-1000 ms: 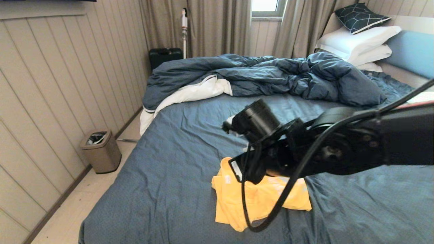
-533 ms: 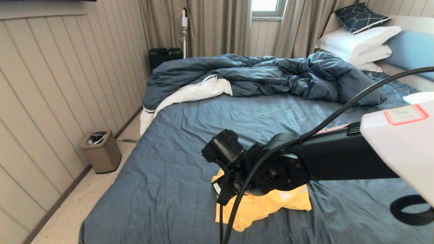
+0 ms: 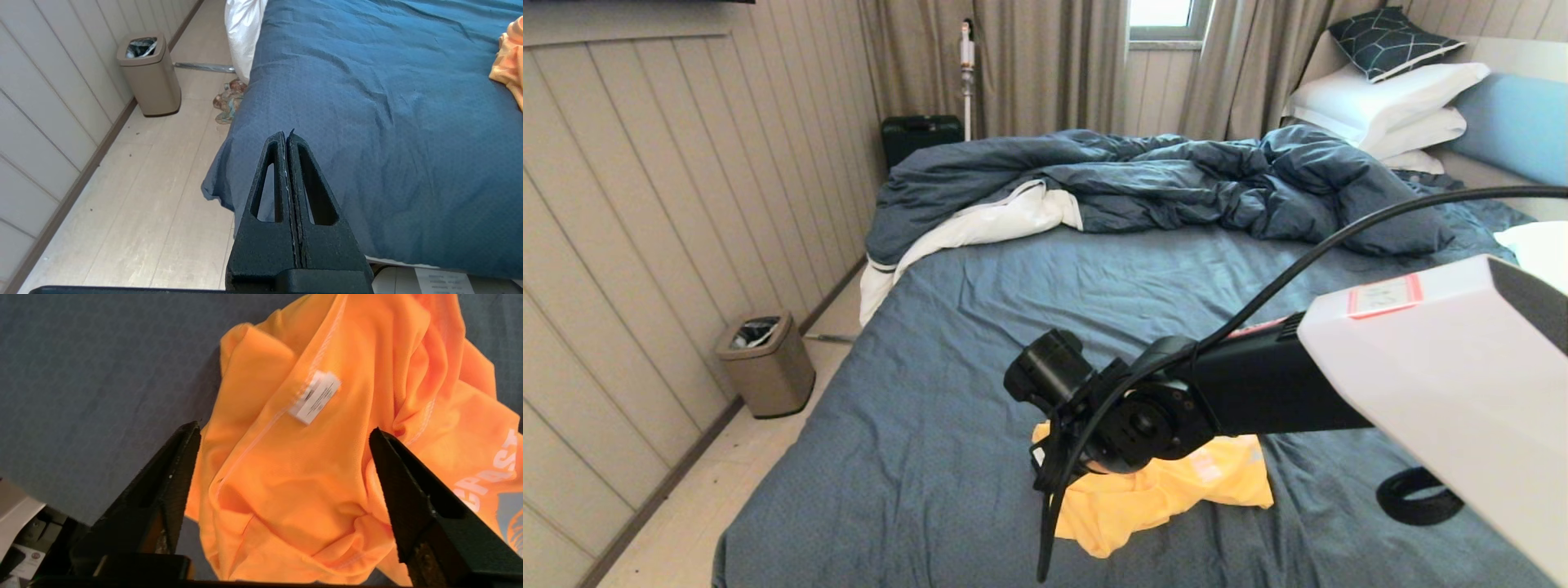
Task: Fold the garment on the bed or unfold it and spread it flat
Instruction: Unford the yellow T-shirt
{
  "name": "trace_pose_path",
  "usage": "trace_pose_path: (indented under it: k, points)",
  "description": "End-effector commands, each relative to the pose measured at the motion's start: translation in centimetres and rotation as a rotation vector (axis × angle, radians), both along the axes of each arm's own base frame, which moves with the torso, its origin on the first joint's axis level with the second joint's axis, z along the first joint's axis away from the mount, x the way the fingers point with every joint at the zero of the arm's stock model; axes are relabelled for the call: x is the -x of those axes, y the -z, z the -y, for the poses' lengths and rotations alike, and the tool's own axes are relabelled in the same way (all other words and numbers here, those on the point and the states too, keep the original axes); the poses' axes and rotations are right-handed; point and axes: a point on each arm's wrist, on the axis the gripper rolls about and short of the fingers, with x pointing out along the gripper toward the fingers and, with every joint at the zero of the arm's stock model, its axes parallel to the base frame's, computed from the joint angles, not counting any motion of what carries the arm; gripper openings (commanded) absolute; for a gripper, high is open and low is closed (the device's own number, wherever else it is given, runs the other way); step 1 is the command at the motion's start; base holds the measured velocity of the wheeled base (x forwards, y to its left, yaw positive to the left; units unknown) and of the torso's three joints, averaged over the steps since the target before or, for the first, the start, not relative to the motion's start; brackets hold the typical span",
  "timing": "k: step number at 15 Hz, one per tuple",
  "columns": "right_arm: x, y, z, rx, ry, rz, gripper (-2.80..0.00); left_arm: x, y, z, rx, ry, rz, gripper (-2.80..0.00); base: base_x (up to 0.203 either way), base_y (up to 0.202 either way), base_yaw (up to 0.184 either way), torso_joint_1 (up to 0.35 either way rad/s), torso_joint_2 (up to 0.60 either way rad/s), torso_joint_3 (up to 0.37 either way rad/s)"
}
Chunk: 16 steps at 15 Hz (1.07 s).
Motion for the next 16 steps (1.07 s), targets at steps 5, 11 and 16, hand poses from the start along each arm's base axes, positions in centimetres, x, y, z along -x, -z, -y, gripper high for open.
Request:
trace_pose_path:
  k: [5,11,16]
  points:
    - [-1.5,0.5,0.7,0.009,0.042,0.003,0.00,0.0,0.0,0.0,0.000,-0.001,-0.001,-2.80,0.000,0.000,0.000,0.000,0.00,0.000]
    - [-2.2,1.6,0.7,0.024,0.051,-0.014,0.00,0.0,0.0,0.0,0.000,-0.001,-0.001,-2.80,0.000,0.000,0.000,0.000,0.00,0.000]
    - [-2.2,1.8,0.9,0.031,0.056,-0.019,-2.80,0.0,0.0,0.0,0.000,-0.001,-0.003,-2.80,0.000,0.000,0.000,0.000,0.00,0.000]
